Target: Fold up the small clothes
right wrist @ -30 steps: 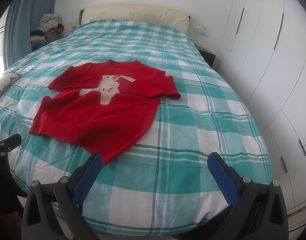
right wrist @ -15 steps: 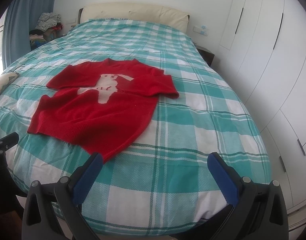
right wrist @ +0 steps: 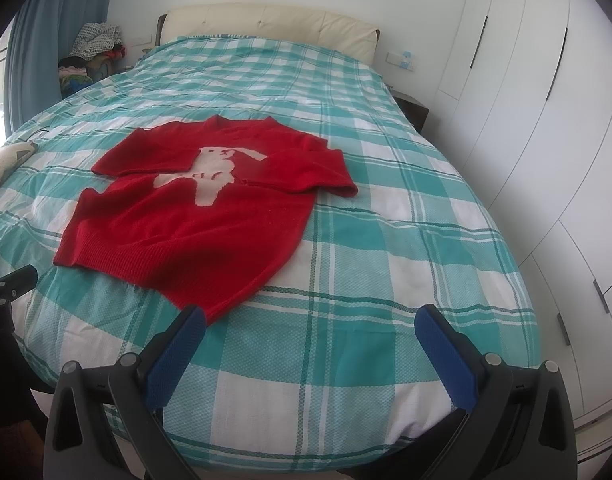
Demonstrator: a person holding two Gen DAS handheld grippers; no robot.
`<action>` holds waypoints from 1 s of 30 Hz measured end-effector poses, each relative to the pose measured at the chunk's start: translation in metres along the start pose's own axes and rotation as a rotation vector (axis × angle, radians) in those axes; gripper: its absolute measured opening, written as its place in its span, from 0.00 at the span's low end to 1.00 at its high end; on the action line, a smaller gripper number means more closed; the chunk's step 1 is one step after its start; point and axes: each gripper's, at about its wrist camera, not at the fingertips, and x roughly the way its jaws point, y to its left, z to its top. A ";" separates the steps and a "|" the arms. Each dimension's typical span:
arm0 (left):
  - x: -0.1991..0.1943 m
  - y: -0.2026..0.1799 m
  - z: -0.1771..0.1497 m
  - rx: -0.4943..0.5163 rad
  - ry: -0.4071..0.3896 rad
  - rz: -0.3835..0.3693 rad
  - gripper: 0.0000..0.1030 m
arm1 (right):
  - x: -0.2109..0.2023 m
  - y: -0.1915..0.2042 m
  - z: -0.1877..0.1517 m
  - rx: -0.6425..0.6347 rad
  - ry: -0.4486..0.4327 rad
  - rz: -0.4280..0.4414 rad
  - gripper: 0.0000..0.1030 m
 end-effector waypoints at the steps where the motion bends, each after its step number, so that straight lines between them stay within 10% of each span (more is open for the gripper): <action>1: 0.001 -0.001 0.000 0.006 0.001 0.000 1.00 | 0.000 0.000 0.000 0.000 0.001 0.001 1.00; 15: 0.046 0.062 0.023 -0.094 0.048 -0.160 1.00 | 0.011 -0.017 0.001 0.049 -0.030 0.051 1.00; 26: 0.140 0.084 0.042 -0.225 0.192 -0.363 0.98 | 0.092 -0.021 -0.008 0.209 0.228 0.791 1.00; 30: 0.143 0.064 0.040 -0.162 0.199 -0.342 0.77 | 0.106 -0.009 -0.013 0.153 0.213 0.726 1.00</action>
